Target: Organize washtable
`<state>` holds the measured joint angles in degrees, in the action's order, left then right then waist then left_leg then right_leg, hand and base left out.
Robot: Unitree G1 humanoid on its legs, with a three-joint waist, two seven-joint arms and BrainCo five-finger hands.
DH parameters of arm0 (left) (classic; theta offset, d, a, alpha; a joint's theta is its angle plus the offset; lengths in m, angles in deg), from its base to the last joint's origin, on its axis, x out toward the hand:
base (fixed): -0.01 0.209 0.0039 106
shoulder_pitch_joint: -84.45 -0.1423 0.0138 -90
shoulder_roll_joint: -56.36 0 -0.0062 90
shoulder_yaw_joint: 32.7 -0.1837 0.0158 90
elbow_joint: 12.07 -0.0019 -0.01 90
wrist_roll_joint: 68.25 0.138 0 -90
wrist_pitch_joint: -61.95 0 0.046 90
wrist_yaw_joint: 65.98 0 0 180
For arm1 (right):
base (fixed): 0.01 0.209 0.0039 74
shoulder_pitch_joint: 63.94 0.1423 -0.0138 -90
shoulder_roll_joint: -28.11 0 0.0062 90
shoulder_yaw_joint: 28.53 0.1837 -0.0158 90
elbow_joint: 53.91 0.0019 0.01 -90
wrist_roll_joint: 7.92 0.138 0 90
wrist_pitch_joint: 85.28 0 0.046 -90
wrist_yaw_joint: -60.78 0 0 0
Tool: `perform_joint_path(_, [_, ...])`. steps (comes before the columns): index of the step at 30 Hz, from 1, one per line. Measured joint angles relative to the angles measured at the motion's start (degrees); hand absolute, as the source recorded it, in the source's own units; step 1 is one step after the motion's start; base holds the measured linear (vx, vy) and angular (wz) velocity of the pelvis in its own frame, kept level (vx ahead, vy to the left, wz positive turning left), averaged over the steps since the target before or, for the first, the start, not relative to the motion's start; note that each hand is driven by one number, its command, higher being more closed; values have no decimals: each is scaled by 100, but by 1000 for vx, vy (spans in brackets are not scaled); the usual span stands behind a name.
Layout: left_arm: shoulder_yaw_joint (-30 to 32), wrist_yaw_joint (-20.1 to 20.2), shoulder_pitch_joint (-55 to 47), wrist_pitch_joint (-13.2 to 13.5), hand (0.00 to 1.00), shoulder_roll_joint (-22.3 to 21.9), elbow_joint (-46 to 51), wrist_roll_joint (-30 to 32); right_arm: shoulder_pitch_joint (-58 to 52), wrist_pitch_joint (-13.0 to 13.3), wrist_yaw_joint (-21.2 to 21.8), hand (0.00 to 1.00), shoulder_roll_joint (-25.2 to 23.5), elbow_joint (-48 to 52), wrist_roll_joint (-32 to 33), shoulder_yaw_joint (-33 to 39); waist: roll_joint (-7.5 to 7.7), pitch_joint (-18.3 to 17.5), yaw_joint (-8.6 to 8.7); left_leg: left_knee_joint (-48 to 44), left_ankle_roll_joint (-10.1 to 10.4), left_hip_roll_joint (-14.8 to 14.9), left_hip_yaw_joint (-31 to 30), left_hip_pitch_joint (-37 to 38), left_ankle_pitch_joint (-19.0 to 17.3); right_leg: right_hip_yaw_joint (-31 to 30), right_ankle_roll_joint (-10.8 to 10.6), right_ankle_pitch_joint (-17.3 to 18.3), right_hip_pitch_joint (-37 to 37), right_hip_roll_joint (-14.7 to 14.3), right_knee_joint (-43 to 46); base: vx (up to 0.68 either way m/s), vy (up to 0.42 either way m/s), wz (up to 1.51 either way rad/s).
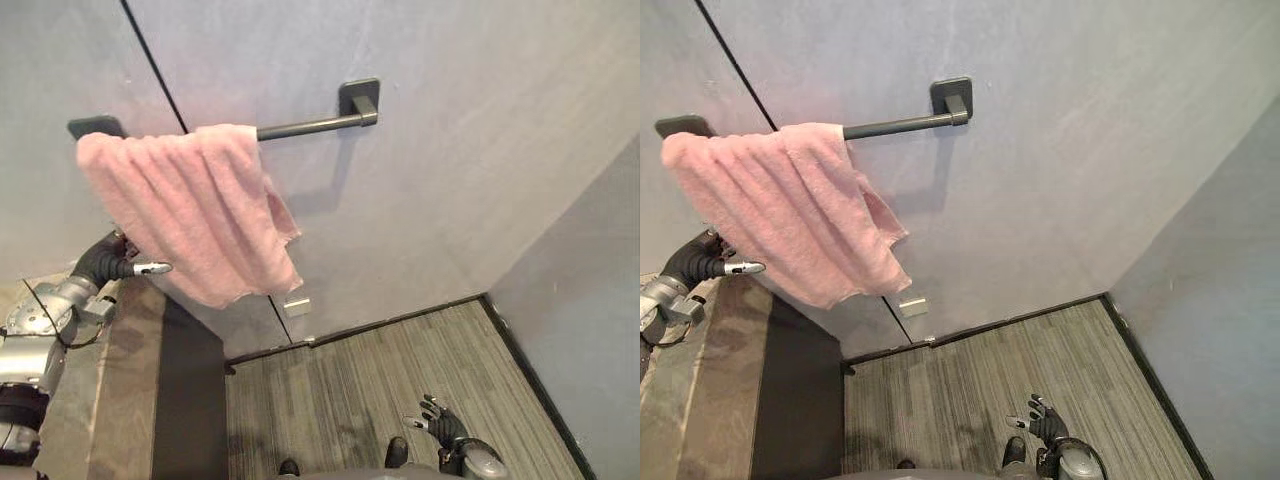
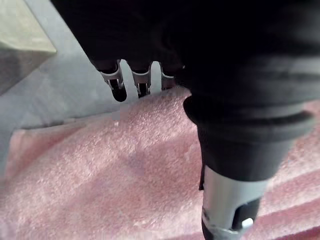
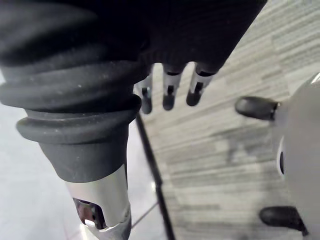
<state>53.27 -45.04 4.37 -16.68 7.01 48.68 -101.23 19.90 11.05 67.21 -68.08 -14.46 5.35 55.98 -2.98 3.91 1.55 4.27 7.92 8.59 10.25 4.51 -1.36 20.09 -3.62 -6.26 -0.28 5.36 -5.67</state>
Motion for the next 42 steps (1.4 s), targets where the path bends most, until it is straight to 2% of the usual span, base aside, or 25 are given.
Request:
perform_joint_path(6, [-59,-48,-208,-9,0,-123,-1,214,28,0,3,0,37,-40,0,-18,21,0,47,-1,0,-4,41,14,-1,-13,-7,-7,-1,7,0,2,2,-1])
perform_joint_path(16, [22,-730,107,-32,0,-598,-380,579,-43,0,-9,0,85,33,3,-101,196,0,60,14,0,9,181,-33,-1,-154,8,-37,130,-16,-1,-1,0,-6])
perform_joint_path(17, [48,-770,167,-32,100,-618,-423,636,-43,0,-9,0,84,33,3,-96,202,3,59,21,0,9,201,-45,-1,-172,10,-42,160,-18,0,11,1,-13])
perform_joint_path(23, [347,-995,394,-52,100,-857,-635,681,-65,-1,-14,0,50,157,80,168,215,45,52,70,1,-3,413,34,-2,-340,1,-59,199,-22,1,12,3,-14])
perform_joint_path(26, [494,-1113,514,-76,100,-939,-635,681,-138,-1,-15,0,11,642,128,170,239,63,44,69,1,24,467,33,-2,-395,8,-86,232,-23,1,-11,-13,-10])
perform_joint_path(30, [811,-1222,524,-79,100,-1136,-595,673,-234,6,-41,0,-43,1674,147,169,249,73,17,60,1,18,544,49,-2,-456,6,-129,258,-18,2,-28,-11,-10])
perform_joint_path(32, [879,-1305,574,-73,100,-1174,-468,673,-230,18,-39,0,13,2548,197,143,256,76,4,50,2,22,555,18,-7,-503,15,-144,283,-21,1,-38,-13,-3])
perform_joint_path(34, [879,-1362,793,-66,100,-1228,-436,672,-69,76,-6,0,251,3450,316,-58,260,78,-82,62,1,33,577,-34,-6,-525,43,-170,351,-34,2,-35,-18,-3])
perform_joint_path(36, [868,-1363,890,-25,100,-1228,-431,672,348,137,36,0,583,4147,675,-390,252,83,-88,53,1,41,583,-52,-3,-537,56,-183,366,-42,2,-15,-12,-2])
perform_joint_path(39, [836,-1353,990,24,100,-1227,-406,660,1260,217,286,0,1093,4728,1433,-915,252,83,-116,-16,3,39,590,-75,-2,-564,86,-205,364,-39,3,0,0,0])
perform_joint_path(41, [639,-1349,1143,22,100,-1226,-399,640,1925,230,403,0,1407,5007,1783,-1176,252,82,-251,-38,3,37,587,-87,-2,-567,95,-212,364,-38,3,0,0,0])
perform_joint_path(42, [611,-1346,1157,21,100,-1226,-350,631,2156,227,409,0,1491,5007,1848,-1287,253,82,-255,-41,3,36,577,-90,-2,-566,98,-214,361,-39,2,3,-5,5])
